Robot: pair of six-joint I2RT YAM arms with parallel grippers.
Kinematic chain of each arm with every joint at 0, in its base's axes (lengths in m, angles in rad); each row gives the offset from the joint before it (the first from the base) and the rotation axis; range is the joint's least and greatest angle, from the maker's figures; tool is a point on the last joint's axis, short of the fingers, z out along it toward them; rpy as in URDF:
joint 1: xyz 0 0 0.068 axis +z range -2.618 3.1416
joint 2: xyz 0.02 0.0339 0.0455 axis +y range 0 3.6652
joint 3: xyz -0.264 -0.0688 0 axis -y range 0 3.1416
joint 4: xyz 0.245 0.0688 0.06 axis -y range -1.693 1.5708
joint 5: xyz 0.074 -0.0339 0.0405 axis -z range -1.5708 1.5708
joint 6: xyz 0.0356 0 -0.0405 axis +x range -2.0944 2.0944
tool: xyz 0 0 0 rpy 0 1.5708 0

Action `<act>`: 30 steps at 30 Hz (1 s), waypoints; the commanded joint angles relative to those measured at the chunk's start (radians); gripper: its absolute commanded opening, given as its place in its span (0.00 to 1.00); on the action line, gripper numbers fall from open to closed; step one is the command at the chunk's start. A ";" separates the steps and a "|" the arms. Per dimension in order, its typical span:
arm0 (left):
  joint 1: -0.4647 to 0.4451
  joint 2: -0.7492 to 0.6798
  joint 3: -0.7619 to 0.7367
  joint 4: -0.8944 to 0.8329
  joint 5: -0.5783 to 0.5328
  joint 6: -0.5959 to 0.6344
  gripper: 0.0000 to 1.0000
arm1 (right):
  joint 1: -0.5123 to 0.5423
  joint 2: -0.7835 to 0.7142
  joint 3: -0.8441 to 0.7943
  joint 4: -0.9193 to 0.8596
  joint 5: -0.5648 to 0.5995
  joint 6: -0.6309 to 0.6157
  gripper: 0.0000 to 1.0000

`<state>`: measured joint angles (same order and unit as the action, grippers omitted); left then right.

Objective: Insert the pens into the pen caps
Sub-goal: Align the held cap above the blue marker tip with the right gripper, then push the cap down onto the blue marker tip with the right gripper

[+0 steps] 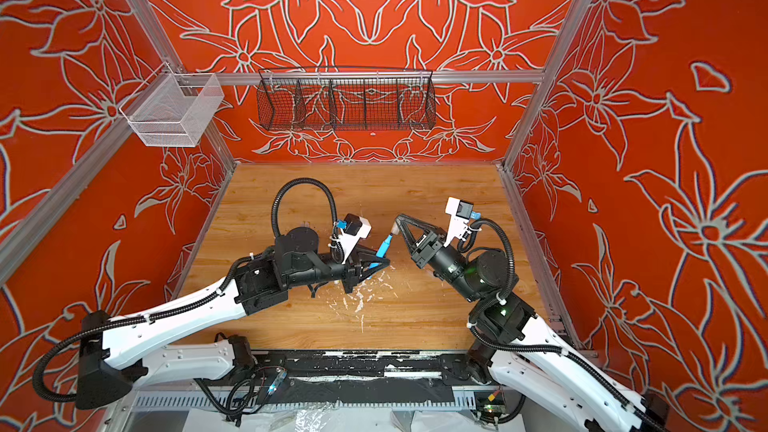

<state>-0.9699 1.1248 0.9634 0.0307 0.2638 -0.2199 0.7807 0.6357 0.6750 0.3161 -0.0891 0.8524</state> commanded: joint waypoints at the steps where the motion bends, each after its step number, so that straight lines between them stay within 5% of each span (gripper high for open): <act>1: -0.004 -0.023 0.012 0.011 -0.005 0.013 0.00 | 0.009 -0.008 -0.017 0.037 -0.022 0.019 0.00; 30: -0.004 -0.022 0.009 0.015 -0.031 0.011 0.00 | 0.039 0.038 -0.051 0.053 0.022 0.001 0.00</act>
<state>-0.9688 1.1225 0.9634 0.0090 0.2390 -0.2207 0.8082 0.6804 0.6449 0.3553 -0.0750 0.8528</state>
